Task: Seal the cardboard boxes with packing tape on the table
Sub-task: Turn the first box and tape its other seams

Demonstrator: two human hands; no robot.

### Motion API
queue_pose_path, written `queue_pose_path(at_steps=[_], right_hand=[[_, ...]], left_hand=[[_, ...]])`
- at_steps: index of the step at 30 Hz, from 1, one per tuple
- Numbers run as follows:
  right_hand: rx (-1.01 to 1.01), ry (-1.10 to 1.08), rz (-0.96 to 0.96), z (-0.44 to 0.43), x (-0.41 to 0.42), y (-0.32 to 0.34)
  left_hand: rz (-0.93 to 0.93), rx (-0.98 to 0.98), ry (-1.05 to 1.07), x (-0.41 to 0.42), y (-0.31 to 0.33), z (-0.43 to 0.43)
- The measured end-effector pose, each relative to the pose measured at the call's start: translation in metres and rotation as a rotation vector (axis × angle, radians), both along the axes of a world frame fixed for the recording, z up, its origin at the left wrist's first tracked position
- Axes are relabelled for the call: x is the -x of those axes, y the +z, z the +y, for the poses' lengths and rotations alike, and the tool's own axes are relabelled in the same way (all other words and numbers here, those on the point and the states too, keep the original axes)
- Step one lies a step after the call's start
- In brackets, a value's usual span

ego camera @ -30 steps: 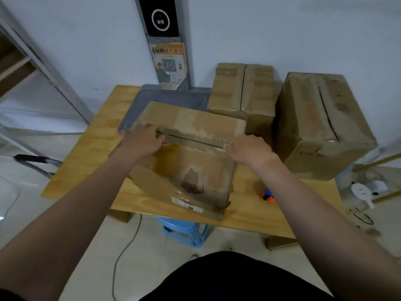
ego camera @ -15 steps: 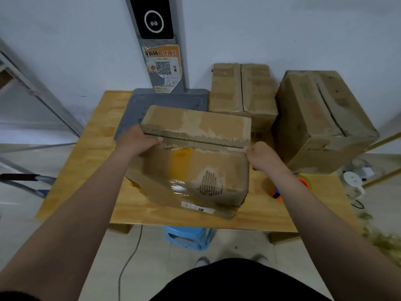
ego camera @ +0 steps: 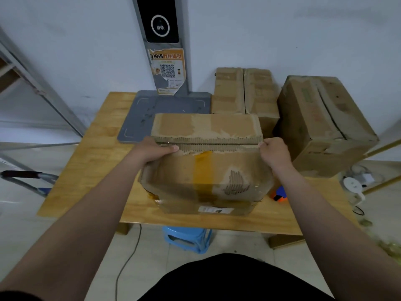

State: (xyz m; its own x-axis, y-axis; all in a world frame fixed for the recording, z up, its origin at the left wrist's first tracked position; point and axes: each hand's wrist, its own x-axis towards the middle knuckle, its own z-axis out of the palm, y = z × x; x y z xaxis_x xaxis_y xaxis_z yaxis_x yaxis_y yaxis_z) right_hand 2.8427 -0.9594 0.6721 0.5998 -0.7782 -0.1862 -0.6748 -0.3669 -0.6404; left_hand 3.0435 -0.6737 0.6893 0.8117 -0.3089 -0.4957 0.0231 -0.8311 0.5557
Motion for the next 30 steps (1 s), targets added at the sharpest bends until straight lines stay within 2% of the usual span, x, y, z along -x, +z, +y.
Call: queue_pose_path(at_steps=[3, 6, 9, 11, 13, 16, 18, 22, 30], right_hand=[[0.278, -0.014, 0.018, -0.013, 0.008, 0.008], [0.422, 0.048, 0.163, -0.018, 0.006, 0.018], [0.465, 0.244, 0.153, 0.001, -0.002, 0.024], [0.388, 0.492, 0.068, 0.022, -0.004, 0.026], [0.338, 0.701, 0.035, 0.046, -0.009, 0.029], [0.351, 0.804, 0.148, 0.069, -0.016, 0.029], [0.390, 0.817, 0.282, 0.068, -0.015, 0.020], [0.446, 0.745, 0.357, 0.053, -0.003, 0.012], [0.452, 0.506, 0.410, 0.022, 0.027, -0.002]], left_hand=[[-0.095, -0.083, -0.014, 0.021, -0.003, -0.014], [-0.197, -0.044, -0.039, 0.032, -0.003, -0.023], [-0.485, -0.182, -0.220, 0.045, 0.002, -0.033], [-0.593, -0.122, -0.425, 0.058, 0.008, -0.047], [-0.547, -0.019, -0.621, 0.076, 0.014, -0.061], [-0.418, -0.084, -0.741, 0.087, 0.006, -0.075], [-0.409, -0.178, -0.752, 0.089, 0.000, -0.076], [-0.398, -0.279, -0.687, 0.092, -0.003, -0.069], [-0.378, -0.251, -0.509, 0.079, 0.001, -0.038]])
